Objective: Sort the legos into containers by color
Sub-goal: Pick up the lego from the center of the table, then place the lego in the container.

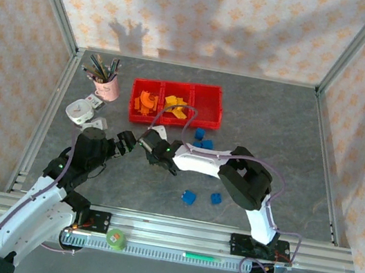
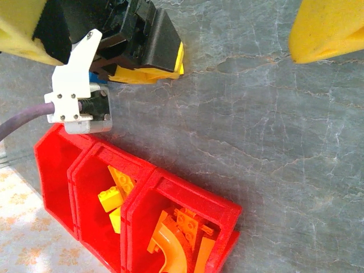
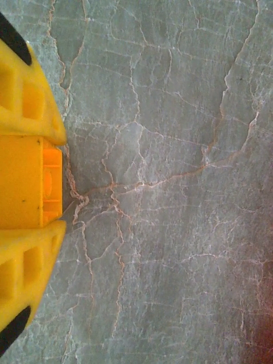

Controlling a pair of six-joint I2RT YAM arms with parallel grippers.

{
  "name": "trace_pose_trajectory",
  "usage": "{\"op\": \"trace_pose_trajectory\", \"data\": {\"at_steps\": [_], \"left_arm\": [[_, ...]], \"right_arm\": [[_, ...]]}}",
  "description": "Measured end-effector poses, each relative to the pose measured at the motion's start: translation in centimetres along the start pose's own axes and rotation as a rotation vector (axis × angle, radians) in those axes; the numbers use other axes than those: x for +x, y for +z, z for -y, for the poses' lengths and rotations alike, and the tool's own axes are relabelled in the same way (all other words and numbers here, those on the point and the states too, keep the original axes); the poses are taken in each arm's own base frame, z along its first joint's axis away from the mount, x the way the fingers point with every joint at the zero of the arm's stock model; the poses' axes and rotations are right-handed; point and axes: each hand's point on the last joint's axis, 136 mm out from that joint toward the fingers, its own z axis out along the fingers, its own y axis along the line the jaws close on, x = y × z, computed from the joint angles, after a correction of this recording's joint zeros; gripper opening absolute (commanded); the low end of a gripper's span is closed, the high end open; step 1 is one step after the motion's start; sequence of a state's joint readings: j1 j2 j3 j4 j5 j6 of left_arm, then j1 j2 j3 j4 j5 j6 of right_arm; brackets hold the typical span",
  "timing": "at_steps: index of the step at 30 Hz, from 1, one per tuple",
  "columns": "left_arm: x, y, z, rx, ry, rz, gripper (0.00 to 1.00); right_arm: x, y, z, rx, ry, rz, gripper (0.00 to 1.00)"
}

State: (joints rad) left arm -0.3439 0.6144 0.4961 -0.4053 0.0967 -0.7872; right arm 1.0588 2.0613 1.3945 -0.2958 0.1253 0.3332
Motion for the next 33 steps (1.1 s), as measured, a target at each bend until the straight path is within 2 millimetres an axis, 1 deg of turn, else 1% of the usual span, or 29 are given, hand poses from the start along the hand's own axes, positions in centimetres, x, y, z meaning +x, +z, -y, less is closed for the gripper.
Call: {"op": "trace_pose_trajectory", "data": {"at_steps": [3,5,8,11,12,16,20,22,25,31,32,33], "left_arm": [[0.1,0.2,0.0,-0.002,0.002,-0.006,0.99],[0.2,0.4,0.1,-0.002,0.003,-0.014,0.99],[0.4,0.7,0.1,-0.004,0.005,-0.029,0.99],[0.3,1.0,0.5,0.001,0.008,-0.035,0.99],[0.1,1.1,0.8,0.005,0.008,-0.032,0.99],[-0.7,1.5,1.8,0.027,0.011,-0.017,0.99],[-1.4,2.2,2.8,0.040,0.018,-0.008,0.99],[-1.7,2.5,3.2,0.045,0.024,-0.008,0.99],[-2.1,3.0,4.0,0.061,0.027,-0.006,0.99],[-2.6,3.9,4.9,0.070,0.034,-0.009,0.99],[-2.6,4.0,4.9,0.071,0.035,-0.008,0.99],[-2.7,4.2,5.0,0.071,0.035,-0.008,0.99]], "right_arm": [[-0.1,-0.4,0.1,0.000,0.007,-0.001,0.30],[-0.6,-1.1,0.2,-0.007,0.016,0.006,0.31],[-2.3,-2.6,0.7,-0.028,0.049,0.034,0.31],[-5.1,-3.8,2.0,-0.031,0.106,0.079,0.31],[-6.3,-4.0,2.6,-0.029,0.129,0.099,0.31],[-10.7,-4.6,5.7,-0.009,0.212,0.164,0.32],[-14.7,-4.7,8.0,0.015,0.268,0.229,0.32],[-16.8,-4.3,8.9,0.032,0.286,0.260,0.32],[-18.5,-3.2,10.0,0.052,0.303,0.279,0.32],[-20.3,0.3,11.8,0.097,0.312,0.276,0.33],[-20.5,0.8,12.1,0.105,0.310,0.273,0.34],[-20.7,1.4,12.3,0.114,0.307,0.273,0.37]]}}
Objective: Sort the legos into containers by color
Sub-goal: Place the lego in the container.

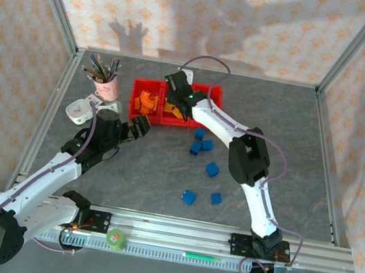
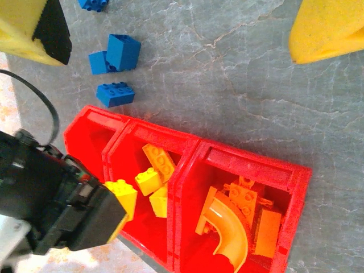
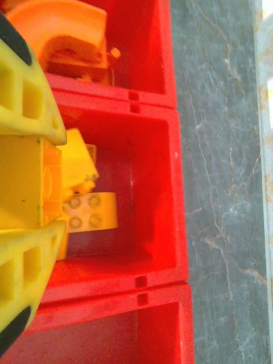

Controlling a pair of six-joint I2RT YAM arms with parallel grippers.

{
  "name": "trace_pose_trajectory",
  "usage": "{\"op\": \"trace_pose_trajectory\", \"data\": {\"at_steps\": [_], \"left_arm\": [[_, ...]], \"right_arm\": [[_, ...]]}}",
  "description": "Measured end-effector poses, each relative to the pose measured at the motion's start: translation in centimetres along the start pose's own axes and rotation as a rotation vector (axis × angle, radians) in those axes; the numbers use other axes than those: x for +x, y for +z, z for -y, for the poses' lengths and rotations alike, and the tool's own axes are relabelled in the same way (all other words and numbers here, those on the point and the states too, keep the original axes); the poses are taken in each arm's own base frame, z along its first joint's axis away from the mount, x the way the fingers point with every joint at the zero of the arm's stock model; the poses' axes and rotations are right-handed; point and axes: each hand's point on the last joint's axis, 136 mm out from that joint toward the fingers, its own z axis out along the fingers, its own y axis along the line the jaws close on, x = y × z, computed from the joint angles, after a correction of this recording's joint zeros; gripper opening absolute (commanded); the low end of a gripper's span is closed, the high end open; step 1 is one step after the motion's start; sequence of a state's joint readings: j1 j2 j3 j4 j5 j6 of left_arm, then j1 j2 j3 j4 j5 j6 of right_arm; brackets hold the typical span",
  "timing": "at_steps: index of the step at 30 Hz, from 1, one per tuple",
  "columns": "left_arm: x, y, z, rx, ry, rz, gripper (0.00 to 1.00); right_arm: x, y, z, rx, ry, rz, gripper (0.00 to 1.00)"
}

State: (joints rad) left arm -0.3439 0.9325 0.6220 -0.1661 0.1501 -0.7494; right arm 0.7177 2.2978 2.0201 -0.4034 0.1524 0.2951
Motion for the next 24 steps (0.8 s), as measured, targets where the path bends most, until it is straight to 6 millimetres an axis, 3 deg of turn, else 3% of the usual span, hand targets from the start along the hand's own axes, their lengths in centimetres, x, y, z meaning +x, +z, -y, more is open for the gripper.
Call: {"op": "trace_pose_trajectory", "data": {"at_steps": [4,13,16,24], "left_arm": [[0.1,0.5,-0.1,-0.009,0.013,-0.009,0.99],[-0.4,0.4,0.7,0.009,0.017,-0.001,0.99],[-0.4,0.4,0.9,0.018,0.018,-0.004,0.99],[-0.6,-0.2,1.5,0.050,0.018,-0.001,0.99]], "right_arm": [[-0.5,1.5,-0.1,0.013,-0.019,0.005,0.45],[-0.4,0.5,0.2,0.016,-0.049,-0.007,0.56],[0.5,-1.4,1.2,0.013,-0.051,-0.029,0.59],[0.4,-8.7,3.8,-0.023,0.000,0.007,0.65]]}}
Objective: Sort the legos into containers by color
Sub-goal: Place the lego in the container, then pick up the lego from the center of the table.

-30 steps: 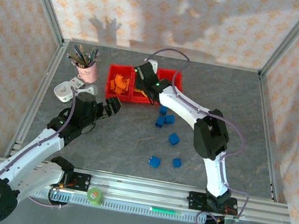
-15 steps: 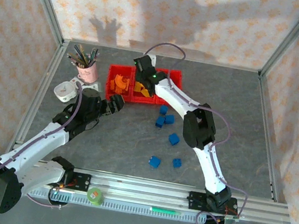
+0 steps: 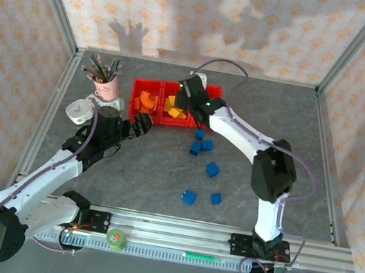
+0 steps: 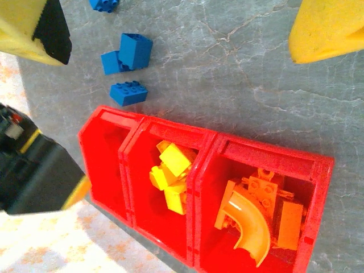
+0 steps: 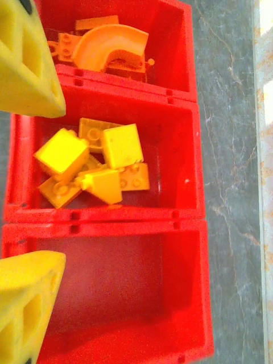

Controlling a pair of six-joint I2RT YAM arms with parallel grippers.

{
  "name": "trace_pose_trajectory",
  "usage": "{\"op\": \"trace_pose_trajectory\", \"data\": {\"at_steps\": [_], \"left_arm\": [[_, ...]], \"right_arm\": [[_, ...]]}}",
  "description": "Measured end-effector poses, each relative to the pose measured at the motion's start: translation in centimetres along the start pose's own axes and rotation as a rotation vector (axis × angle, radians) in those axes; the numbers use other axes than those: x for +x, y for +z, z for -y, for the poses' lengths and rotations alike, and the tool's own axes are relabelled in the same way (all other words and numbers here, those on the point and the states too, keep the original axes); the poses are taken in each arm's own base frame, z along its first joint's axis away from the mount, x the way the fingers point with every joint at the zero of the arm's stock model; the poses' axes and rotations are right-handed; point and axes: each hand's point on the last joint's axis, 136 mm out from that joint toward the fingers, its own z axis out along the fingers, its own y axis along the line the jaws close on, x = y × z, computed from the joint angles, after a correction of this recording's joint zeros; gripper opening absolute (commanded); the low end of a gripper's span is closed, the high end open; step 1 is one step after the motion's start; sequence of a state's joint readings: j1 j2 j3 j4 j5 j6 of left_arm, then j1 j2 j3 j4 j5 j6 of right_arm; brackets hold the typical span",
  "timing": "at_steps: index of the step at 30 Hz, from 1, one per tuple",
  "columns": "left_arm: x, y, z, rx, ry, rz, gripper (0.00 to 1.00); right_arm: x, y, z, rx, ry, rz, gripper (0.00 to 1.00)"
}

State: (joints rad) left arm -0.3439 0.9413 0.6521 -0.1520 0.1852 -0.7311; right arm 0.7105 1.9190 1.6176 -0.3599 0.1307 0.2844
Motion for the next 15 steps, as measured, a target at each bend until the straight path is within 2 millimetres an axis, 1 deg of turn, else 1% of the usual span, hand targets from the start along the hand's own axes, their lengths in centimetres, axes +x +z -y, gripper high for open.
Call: {"op": "trace_pose_trajectory", "data": {"at_steps": [3,7,9,11,15], "left_arm": [[-0.1,-0.5,0.5,0.026,0.000,0.001,0.99],[0.4,-0.7,0.3,0.033,0.001,-0.002,0.99],[1.1,-0.8,0.1,0.035,0.007,-0.014,0.99],[2.0,-0.7,0.1,0.041,0.014,-0.033,0.99],[4.0,-0.6,0.1,0.048,0.023,-0.077,0.99]], "right_arm": [[1.2,-1.8,1.2,-0.006,0.026,-0.005,0.67],[4.4,-2.7,3.1,0.010,0.051,-0.053,0.68],[6.5,-2.9,4.2,0.026,0.060,-0.091,0.70],[8.2,-3.0,5.1,0.044,0.066,-0.120,0.71],[11.0,-3.4,6.5,0.069,0.063,-0.165,0.73]]}}
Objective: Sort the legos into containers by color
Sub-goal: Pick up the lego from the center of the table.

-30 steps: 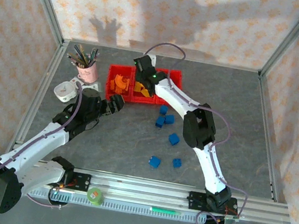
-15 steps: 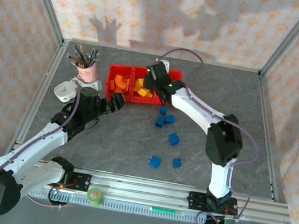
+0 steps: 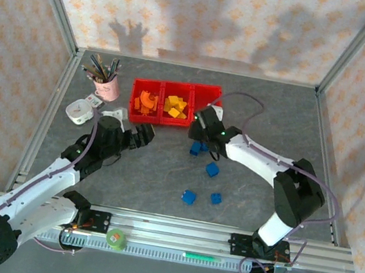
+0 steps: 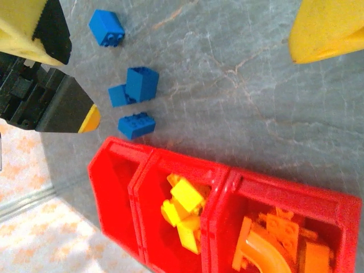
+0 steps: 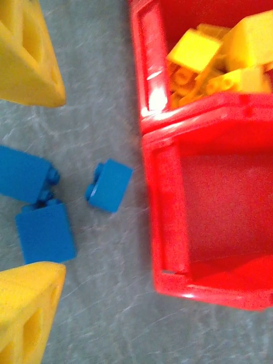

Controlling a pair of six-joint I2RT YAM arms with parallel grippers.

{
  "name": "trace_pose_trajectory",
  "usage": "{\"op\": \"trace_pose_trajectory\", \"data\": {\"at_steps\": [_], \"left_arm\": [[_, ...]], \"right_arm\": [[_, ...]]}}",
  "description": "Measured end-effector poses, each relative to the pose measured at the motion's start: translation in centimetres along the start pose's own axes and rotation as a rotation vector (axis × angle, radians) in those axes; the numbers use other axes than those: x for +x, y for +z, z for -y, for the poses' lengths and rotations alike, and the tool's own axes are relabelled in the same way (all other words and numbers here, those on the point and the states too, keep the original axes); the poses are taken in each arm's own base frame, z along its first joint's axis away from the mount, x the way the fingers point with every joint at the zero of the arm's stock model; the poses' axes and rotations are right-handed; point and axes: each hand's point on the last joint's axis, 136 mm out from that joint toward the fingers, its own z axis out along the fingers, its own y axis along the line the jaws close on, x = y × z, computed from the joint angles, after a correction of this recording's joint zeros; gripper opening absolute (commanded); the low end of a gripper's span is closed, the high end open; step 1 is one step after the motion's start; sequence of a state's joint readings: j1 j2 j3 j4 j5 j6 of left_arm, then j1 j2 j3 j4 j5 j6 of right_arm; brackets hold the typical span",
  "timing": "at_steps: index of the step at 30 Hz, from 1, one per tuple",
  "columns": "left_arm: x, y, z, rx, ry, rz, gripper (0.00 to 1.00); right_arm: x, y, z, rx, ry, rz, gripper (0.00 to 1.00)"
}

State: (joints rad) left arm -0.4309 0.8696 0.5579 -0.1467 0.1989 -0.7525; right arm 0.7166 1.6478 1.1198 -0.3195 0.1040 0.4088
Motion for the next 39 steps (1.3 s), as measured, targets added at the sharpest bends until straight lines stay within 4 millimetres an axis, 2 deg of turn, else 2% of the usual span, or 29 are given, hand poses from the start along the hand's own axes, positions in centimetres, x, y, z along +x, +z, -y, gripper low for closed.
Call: {"op": "trace_pose_trajectory", "data": {"at_steps": [6,12,17,26,34,39], "left_arm": [[2.4,0.5,-0.1,0.005,-0.009,-0.038,0.99],[3.2,0.9,-0.8,-0.008,-0.047,-0.034,0.99],[2.7,0.9,-0.7,-0.006,-0.070,-0.006,0.99],[2.3,0.9,-0.5,-0.001,-0.086,0.011,0.99],[2.1,0.9,-0.7,-0.010,-0.086,0.022,0.99],[2.1,0.9,-0.7,-0.010,-0.086,0.023,0.99]], "right_arm": [[3.3,-0.2,-0.3,-0.011,-0.037,-0.037,0.76],[6.1,0.0,-1.0,-0.029,-0.085,-0.072,0.78],[6.4,0.5,-1.5,-0.039,-0.089,-0.068,0.78],[8.2,3.0,-0.8,0.028,-0.043,-0.114,0.66],[6.7,4.2,-1.4,0.072,0.043,-0.067,0.62],[6.3,5.0,-1.4,0.100,0.070,-0.049,0.56]]}}
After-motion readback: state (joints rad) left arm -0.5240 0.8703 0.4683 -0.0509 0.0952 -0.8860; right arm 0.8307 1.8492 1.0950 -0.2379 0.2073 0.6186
